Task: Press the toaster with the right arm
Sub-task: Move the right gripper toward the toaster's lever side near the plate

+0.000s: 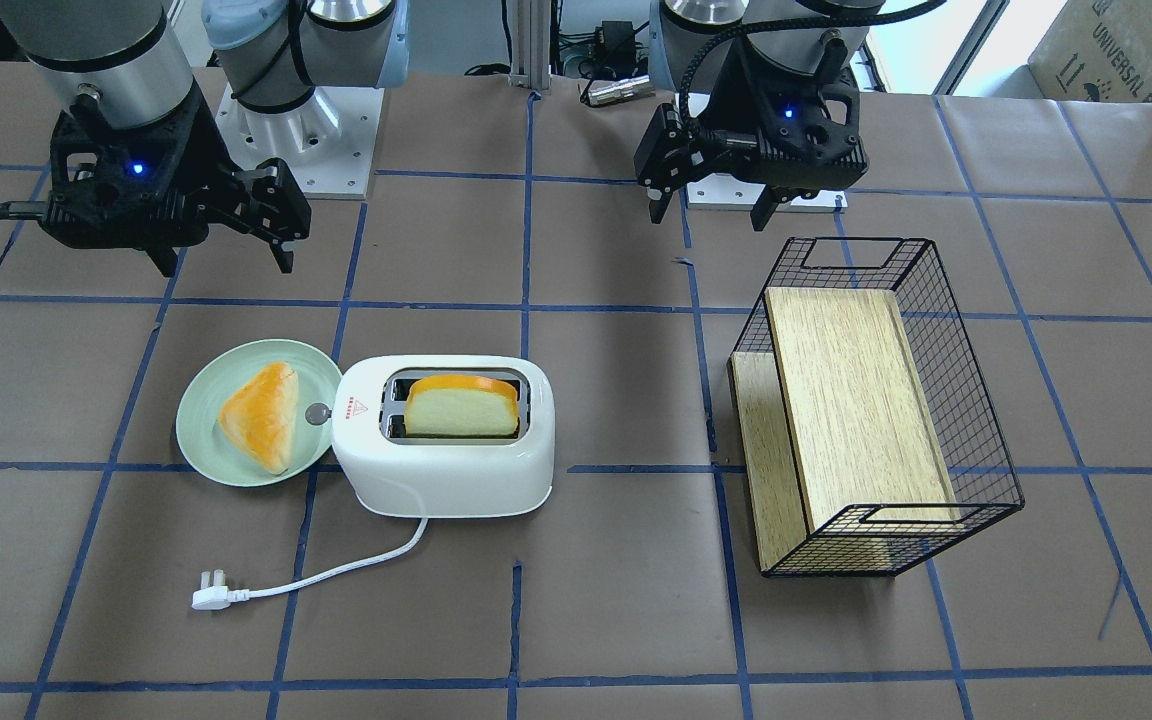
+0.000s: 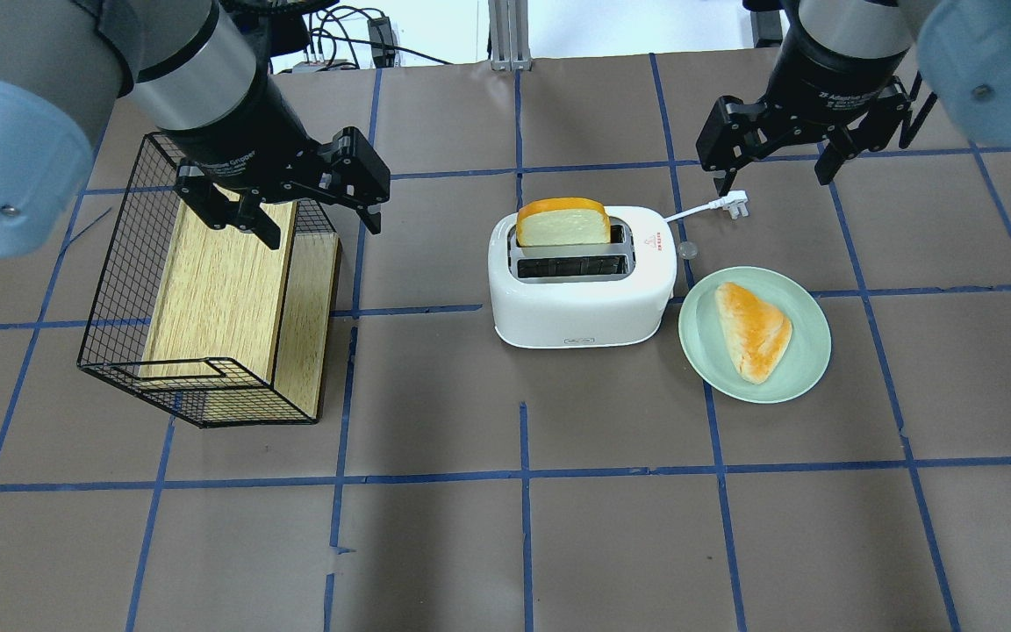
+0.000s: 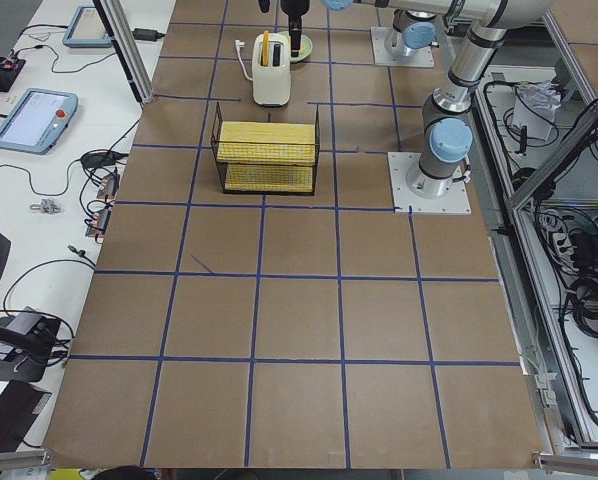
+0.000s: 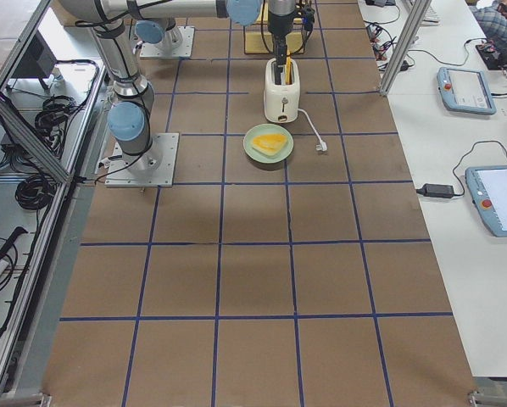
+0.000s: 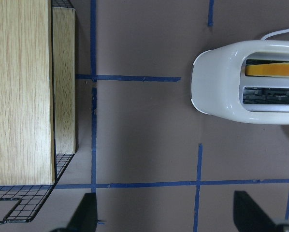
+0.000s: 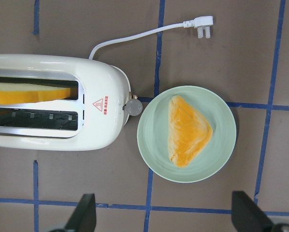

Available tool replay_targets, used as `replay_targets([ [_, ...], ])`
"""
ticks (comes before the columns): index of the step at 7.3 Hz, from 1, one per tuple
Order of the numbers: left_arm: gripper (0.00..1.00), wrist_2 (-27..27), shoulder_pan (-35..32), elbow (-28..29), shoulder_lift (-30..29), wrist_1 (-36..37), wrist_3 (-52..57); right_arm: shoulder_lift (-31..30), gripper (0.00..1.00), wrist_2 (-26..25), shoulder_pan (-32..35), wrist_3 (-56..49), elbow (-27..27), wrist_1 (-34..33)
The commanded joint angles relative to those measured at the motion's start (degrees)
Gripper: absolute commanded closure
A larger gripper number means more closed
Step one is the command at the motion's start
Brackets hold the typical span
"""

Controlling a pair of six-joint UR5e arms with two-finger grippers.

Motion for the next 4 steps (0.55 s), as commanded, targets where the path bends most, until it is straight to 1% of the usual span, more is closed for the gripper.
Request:
replay_targets([
  [1, 0.00, 0.0, 0.0, 0.1, 0.0, 0.0, 0.0, 0.1, 0.00, -0.2, -0.6, -4.6, 0.3, 0.0],
  [3, 0.00, 0.0, 0.0, 0.0, 0.0, 0.0, 0.0, 0.0, 0.00, 0.1, -0.3, -4.6, 0.9, 0.0],
  [4, 0.00, 0.0, 0.0, 0.0, 0.0, 0.0, 0.0, 0.0, 0.05, 0.1, -0.3, -4.7, 1.0, 0.0],
])
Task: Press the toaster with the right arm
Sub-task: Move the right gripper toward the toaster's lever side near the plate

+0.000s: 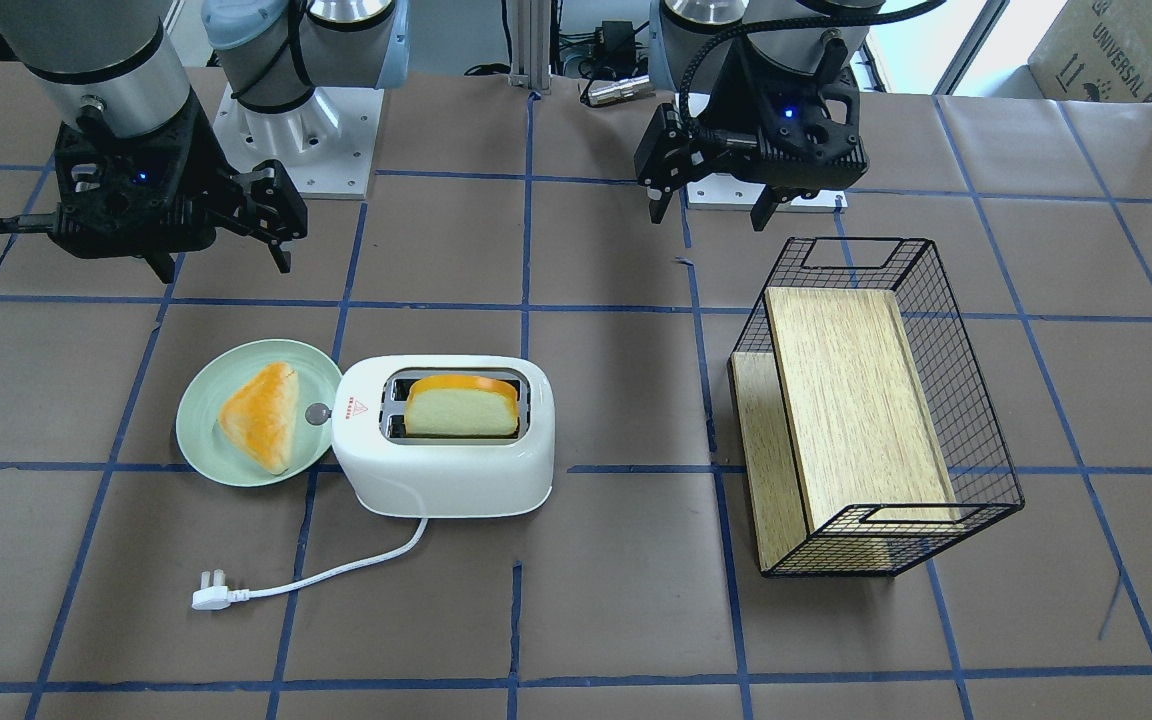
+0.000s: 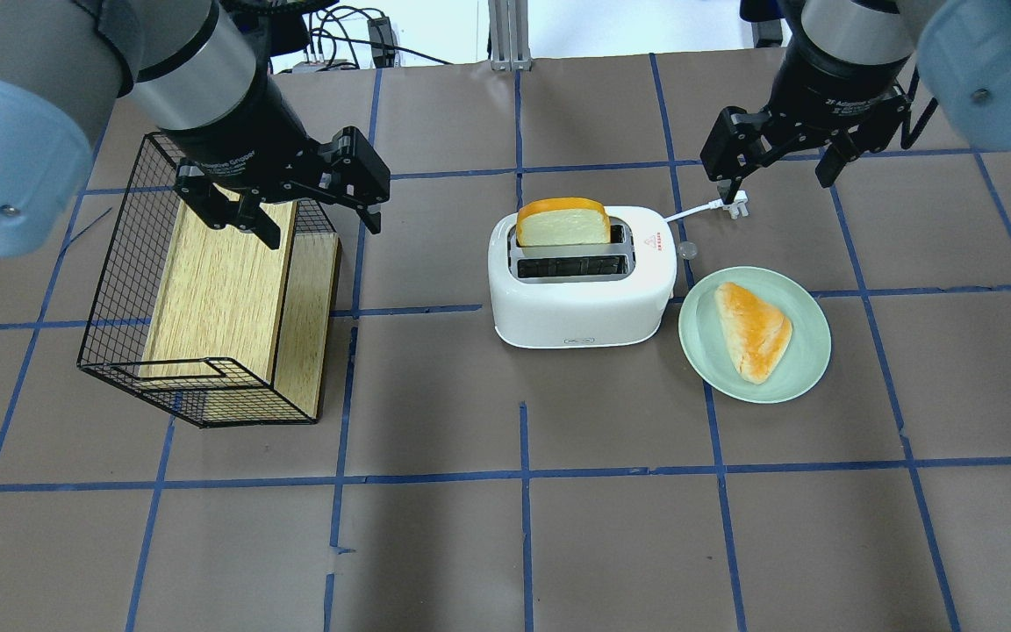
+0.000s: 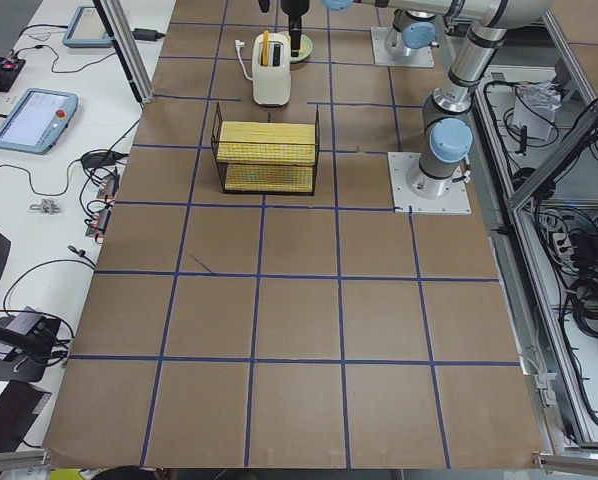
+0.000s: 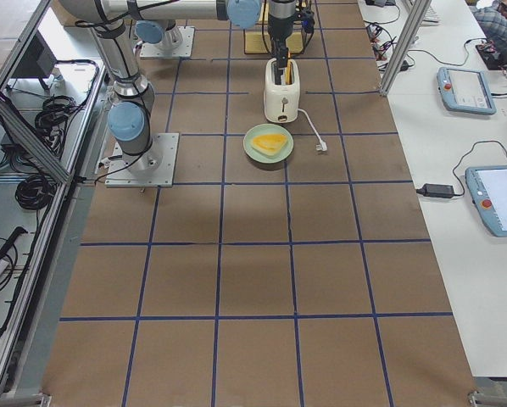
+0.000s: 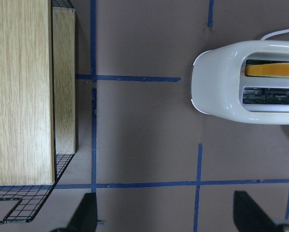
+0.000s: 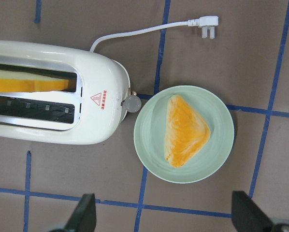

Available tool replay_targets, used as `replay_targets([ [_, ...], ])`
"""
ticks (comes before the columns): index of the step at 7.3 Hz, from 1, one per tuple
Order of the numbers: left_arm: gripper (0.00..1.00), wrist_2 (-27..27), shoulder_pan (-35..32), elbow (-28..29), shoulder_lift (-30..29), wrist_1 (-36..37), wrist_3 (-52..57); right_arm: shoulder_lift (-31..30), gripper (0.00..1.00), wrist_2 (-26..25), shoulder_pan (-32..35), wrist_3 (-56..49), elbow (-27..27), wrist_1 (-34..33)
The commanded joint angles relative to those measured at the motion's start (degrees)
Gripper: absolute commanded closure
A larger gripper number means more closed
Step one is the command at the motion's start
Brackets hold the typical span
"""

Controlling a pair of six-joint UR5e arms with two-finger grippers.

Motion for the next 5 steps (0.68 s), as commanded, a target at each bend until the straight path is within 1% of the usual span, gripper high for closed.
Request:
replay_targets([
  [1, 0.00, 0.0, 0.0, 0.0, 0.0, 0.0, 0.0, 0.0, 0.35, 0.2, 0.1, -1.9, 0.2, -0.1],
  [2, 0.00, 0.0, 0.0, 0.0, 0.0, 0.0, 0.0, 0.3, 0.73, 0.3, 0.1, -3.3, 0.2, -0.3],
  [3, 0.00, 0.0, 0.0, 0.0, 0.0, 0.0, 0.0, 2.2, 0.91, 0.4, 0.1, -8.8, -0.3, -1.5],
  [4, 0.00, 0.0, 0.0, 0.0, 0.0, 0.0, 0.0, 3.7, 0.94, 0.5, 0.1, -16.8, -0.2, -3.6],
  [5, 0.00, 0.0, 0.0, 0.0, 0.0, 0.0, 0.0, 3.9, 0.95, 0.5, 0.0, -31.6, 0.4, -3.6],
])
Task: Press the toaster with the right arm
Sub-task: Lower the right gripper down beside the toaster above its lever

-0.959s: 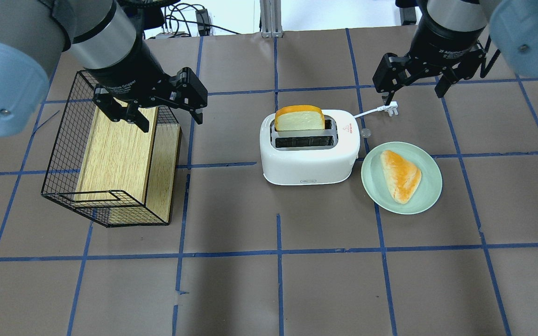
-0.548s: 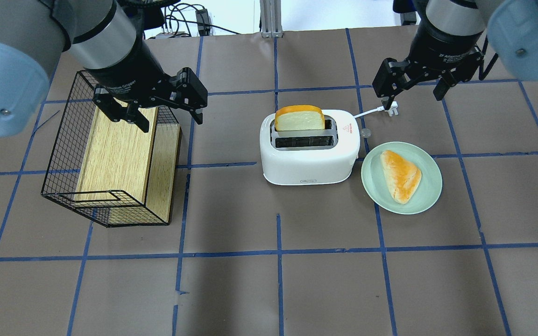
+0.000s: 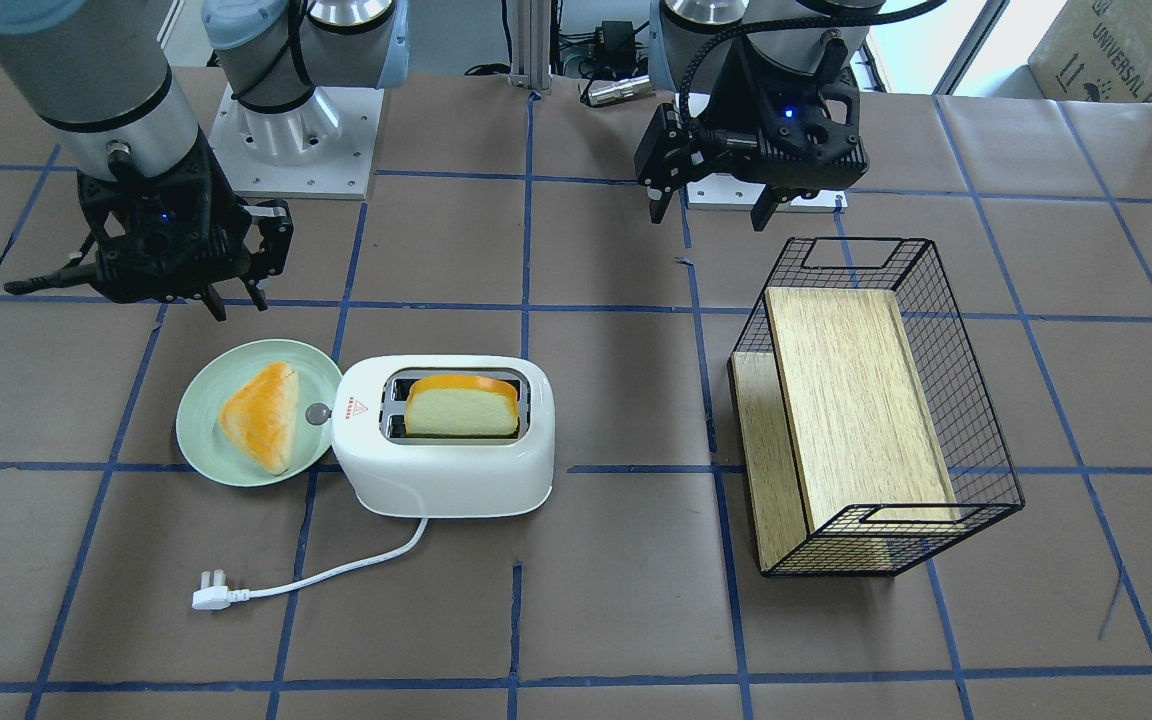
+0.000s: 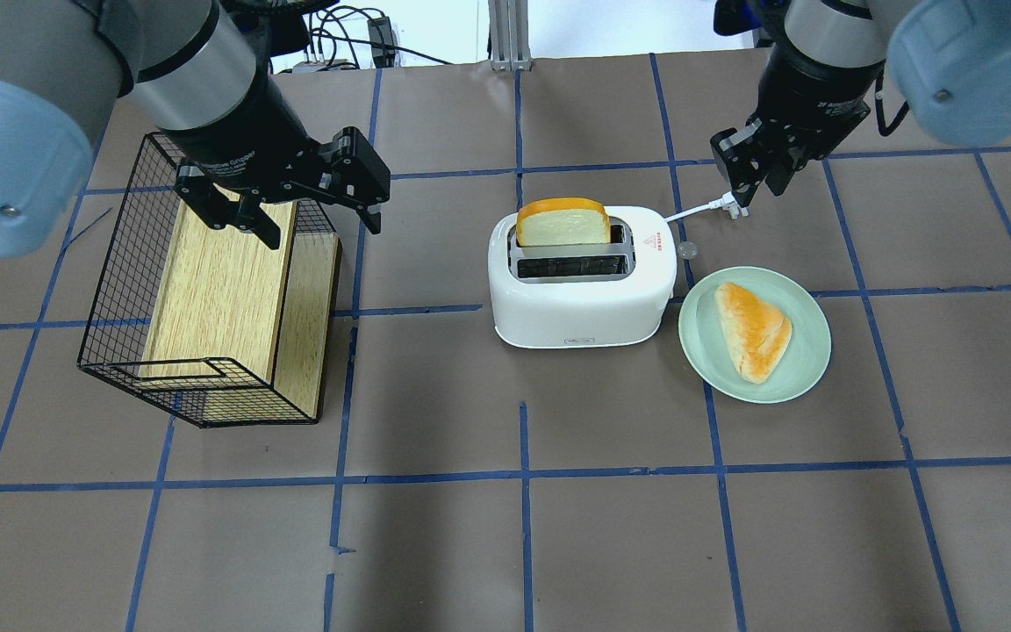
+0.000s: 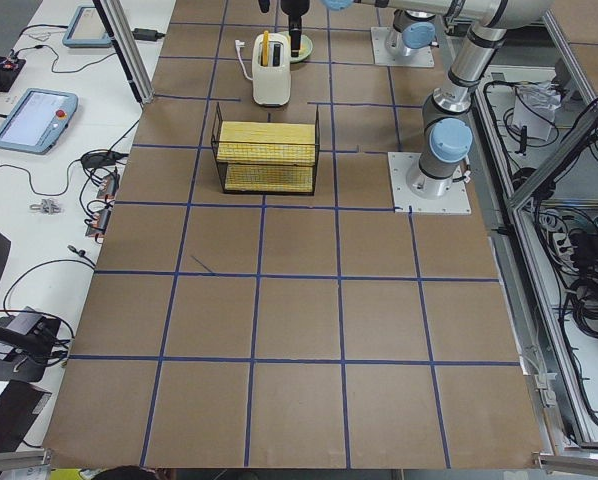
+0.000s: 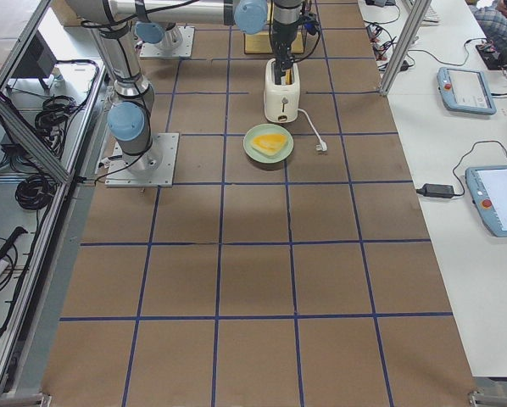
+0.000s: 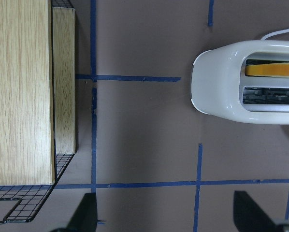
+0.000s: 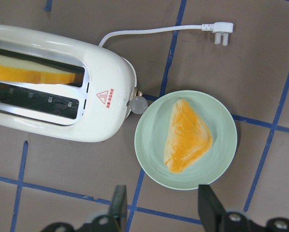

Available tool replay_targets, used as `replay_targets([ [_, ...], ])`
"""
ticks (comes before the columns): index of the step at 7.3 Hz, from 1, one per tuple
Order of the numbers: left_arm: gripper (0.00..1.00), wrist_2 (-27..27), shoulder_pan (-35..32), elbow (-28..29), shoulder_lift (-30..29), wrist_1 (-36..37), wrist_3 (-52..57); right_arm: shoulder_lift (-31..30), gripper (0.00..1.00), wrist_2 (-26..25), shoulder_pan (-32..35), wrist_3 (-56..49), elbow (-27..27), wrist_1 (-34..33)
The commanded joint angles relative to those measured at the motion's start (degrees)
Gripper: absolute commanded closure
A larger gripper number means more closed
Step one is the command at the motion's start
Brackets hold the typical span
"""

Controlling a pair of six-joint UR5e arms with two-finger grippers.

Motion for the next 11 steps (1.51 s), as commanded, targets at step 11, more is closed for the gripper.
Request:
replay_targets([
  [11, 0.00, 0.0, 0.0, 0.0, 0.0, 0.0, 0.0, 8.0, 0.95, 0.5, 0.5, -58.9, 14.3, -27.2],
])
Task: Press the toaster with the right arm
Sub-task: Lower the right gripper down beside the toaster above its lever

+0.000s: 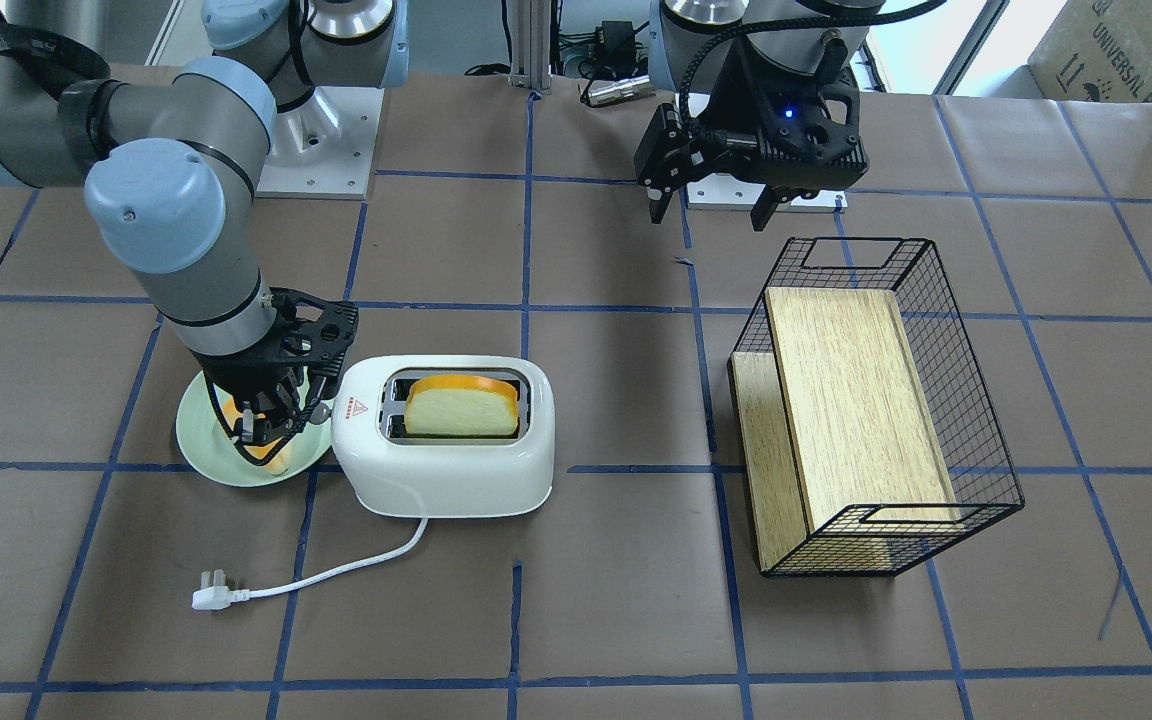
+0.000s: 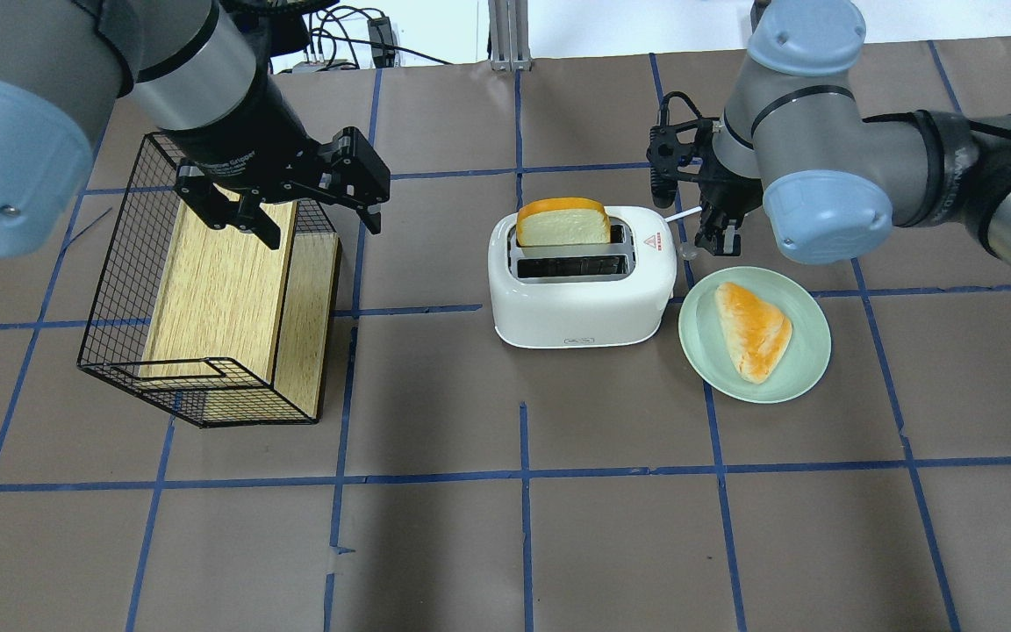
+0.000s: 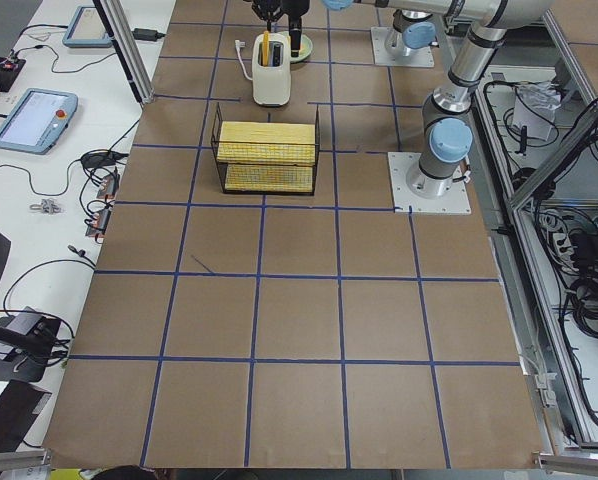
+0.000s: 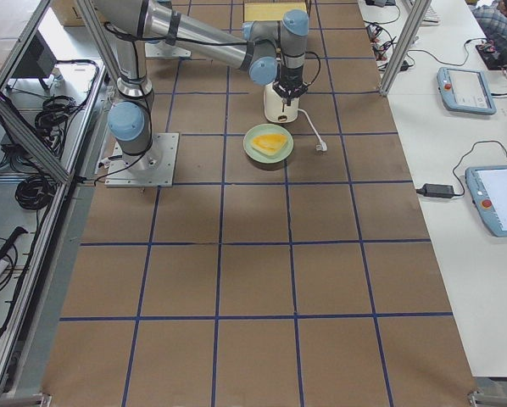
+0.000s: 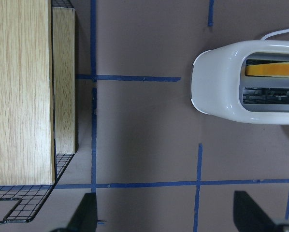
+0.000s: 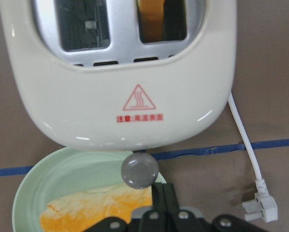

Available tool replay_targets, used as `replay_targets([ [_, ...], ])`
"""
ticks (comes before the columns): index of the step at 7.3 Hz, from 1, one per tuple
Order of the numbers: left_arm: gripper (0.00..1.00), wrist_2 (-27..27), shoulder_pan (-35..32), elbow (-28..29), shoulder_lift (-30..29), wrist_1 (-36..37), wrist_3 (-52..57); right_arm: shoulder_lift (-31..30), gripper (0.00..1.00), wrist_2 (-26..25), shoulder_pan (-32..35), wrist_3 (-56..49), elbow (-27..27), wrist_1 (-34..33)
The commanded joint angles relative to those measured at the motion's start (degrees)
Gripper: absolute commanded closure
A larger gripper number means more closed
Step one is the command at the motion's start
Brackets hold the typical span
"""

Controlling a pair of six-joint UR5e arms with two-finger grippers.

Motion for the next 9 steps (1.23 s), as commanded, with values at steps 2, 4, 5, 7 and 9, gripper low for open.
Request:
replay_targets([
  [2, 0.00, 0.0, 0.0, 0.0, 0.0, 0.0, 0.0, -0.4, 0.95, 0.0, 0.1, 0.4, -1.2, 0.2],
  [4, 0.00, 0.0, 0.0, 0.0, 0.0, 0.0, 0.0, -0.7, 0.95, 0.0, 0.4, 0.6, -3.1, 2.5],
  [5, 0.00, 0.0, 0.0, 0.1, 0.0, 0.0, 0.0, -0.6, 0.95, 0.2, 1.5, 0.7, -3.3, 3.4],
  [7, 0.00, 0.0, 0.0, 0.0, 0.0, 0.0, 0.0, 0.1, 0.96, -0.6, 2.8, 0.3, -2.6, 3.5],
  [9, 0.00, 0.0, 0.0, 0.0, 0.0, 0.0, 0.0, 0.5, 0.96, -0.6, 2.8, -0.2, -2.4, 3.4],
])
